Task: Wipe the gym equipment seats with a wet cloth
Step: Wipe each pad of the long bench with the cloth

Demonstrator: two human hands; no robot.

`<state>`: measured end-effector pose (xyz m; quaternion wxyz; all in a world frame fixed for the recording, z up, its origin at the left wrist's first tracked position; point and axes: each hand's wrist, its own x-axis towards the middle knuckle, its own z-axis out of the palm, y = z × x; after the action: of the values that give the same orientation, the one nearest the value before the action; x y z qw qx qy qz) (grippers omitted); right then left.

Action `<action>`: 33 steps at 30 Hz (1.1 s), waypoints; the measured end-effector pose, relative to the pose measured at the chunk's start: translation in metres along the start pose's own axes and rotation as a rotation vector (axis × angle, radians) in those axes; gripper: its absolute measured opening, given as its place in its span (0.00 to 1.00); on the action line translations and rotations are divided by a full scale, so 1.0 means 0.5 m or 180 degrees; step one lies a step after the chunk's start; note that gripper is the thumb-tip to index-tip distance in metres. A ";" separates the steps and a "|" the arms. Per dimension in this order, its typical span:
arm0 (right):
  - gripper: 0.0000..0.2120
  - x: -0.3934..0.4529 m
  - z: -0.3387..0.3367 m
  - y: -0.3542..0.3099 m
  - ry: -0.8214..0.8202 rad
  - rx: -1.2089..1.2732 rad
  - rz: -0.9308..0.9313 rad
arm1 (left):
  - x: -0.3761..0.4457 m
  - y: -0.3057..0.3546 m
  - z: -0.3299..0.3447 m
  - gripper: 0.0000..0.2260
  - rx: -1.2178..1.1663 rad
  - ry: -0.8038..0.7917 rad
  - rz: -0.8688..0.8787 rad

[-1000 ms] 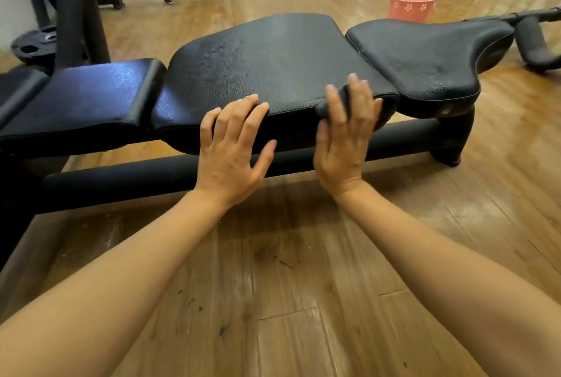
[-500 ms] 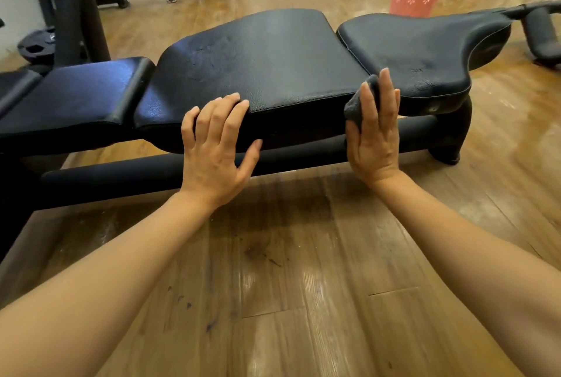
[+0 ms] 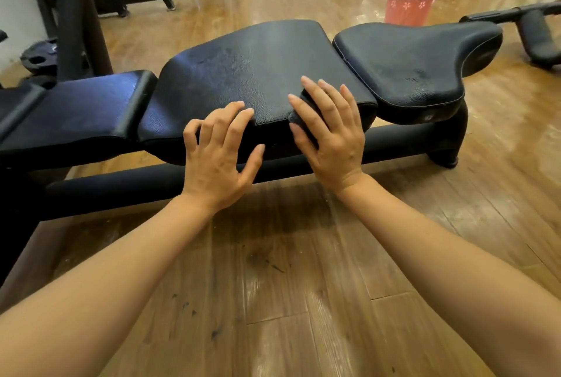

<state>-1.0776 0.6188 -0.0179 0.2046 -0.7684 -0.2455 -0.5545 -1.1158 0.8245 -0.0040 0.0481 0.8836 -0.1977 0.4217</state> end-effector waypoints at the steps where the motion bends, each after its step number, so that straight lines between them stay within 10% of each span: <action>1: 0.15 0.004 -0.007 0.001 -0.0089 0.0022 -0.0020 | 0.004 0.002 -0.003 0.23 -0.0003 0.0006 -0.0022; 17: 0.18 0.094 -0.182 0.079 -0.1747 -0.0721 -0.0601 | 0.126 0.075 -0.005 0.23 -0.0592 -0.0485 0.0364; 33: 0.15 0.009 -0.316 0.444 -0.1749 -0.0246 -0.1340 | 0.200 0.370 0.117 0.20 -0.0144 -0.0653 0.0376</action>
<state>-1.0611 0.3502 0.0246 -0.0173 -0.8287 -0.4233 -0.3658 -1.0889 0.6092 0.0201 0.0226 0.9076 -0.2628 0.3265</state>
